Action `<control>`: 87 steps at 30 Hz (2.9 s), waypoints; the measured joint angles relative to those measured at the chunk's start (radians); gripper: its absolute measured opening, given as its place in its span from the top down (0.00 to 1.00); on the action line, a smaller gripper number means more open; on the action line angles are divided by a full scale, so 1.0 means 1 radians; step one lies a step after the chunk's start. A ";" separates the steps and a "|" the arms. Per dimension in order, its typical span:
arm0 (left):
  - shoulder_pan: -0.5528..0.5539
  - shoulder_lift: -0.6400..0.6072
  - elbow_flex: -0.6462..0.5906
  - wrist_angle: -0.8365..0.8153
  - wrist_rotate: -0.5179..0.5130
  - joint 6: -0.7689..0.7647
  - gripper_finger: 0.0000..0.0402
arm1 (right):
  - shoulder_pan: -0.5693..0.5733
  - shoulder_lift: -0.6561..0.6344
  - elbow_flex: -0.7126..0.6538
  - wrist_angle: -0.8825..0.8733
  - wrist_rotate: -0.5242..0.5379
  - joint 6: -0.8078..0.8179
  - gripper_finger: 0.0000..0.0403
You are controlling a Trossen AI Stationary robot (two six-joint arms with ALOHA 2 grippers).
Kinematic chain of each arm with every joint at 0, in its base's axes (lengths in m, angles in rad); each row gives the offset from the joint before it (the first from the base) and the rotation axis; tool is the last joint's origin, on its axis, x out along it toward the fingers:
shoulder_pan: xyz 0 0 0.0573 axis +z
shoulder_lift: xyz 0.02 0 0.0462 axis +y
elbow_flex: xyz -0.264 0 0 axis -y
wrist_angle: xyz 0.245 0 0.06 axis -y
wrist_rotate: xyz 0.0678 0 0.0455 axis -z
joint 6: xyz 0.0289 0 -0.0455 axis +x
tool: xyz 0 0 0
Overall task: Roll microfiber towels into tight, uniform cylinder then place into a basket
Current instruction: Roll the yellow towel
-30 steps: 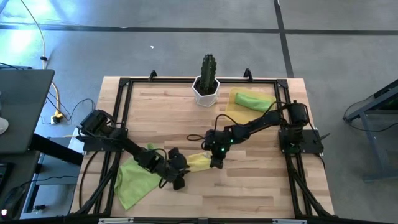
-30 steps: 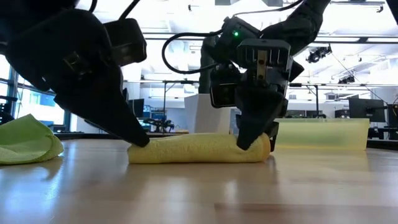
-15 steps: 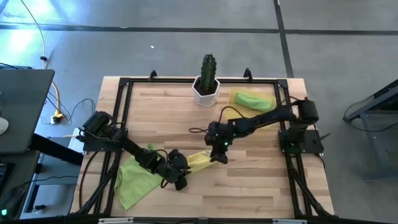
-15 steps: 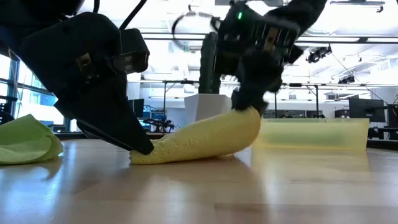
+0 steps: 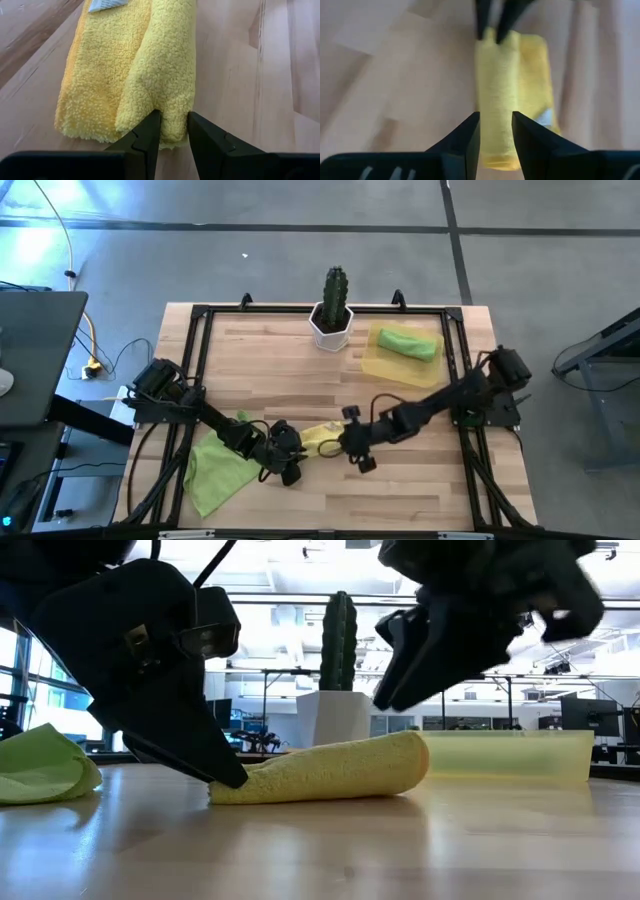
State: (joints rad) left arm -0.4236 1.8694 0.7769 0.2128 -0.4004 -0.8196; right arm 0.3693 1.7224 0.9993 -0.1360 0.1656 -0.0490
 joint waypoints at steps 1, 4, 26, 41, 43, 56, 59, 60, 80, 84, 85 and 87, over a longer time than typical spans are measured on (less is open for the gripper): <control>0.000 0.000 0.000 0.000 -0.001 0.000 0.77 | 0.014 0.009 0.000 0.003 0.034 0.003 0.74; 0.007 0.000 0.000 0.000 0.000 0.000 0.77 | 0.045 0.045 0.000 0.008 0.066 0.006 0.71; 0.018 0.001 0.000 0.004 0.007 -0.017 0.77 | 0.050 0.123 0.000 0.043 0.206 -0.108 0.51; 0.018 0.002 -0.002 0.035 0.006 -0.017 0.77 | -0.017 0.178 0.003 0.051 0.115 -0.037 0.52; 0.018 0.002 -0.002 0.047 0.006 -0.018 0.77 | -0.016 0.189 0.005 0.054 0.121 -0.029 0.52; 0.018 -0.086 -0.004 0.093 0.111 -0.027 0.77 | -0.052 0.197 0.006 0.012 0.071 0.122 0.87; 0.012 -0.103 -0.004 0.091 0.136 -0.014 0.77 | -0.058 0.197 0.005 0.007 0.051 0.116 0.97; 0.009 -0.109 -0.004 0.101 0.136 -0.002 0.77 | -0.064 0.197 0.005 0.005 0.026 0.117 0.98; -0.026 -0.114 -0.002 0.148 -0.093 0.332 0.77 | -0.316 0.204 -0.001 0.031 -0.772 0.572 1.00; -0.029 -0.114 -0.002 0.156 -0.177 0.378 0.77 | -0.318 0.204 0.000 0.034 -0.768 0.575 1.00; -0.026 -0.114 -0.002 0.162 -0.193 0.384 0.77 | -0.317 0.204 0.000 0.035 -0.768 0.575 1.00; -0.012 -0.113 -0.002 0.183 -0.203 0.386 0.77 | -0.314 0.203 0.000 0.035 -0.762 0.575 1.00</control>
State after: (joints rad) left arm -0.4353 1.7569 0.7750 0.3963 -0.6034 -0.4332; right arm 0.0551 1.9259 0.9989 -0.1005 -0.5965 0.5255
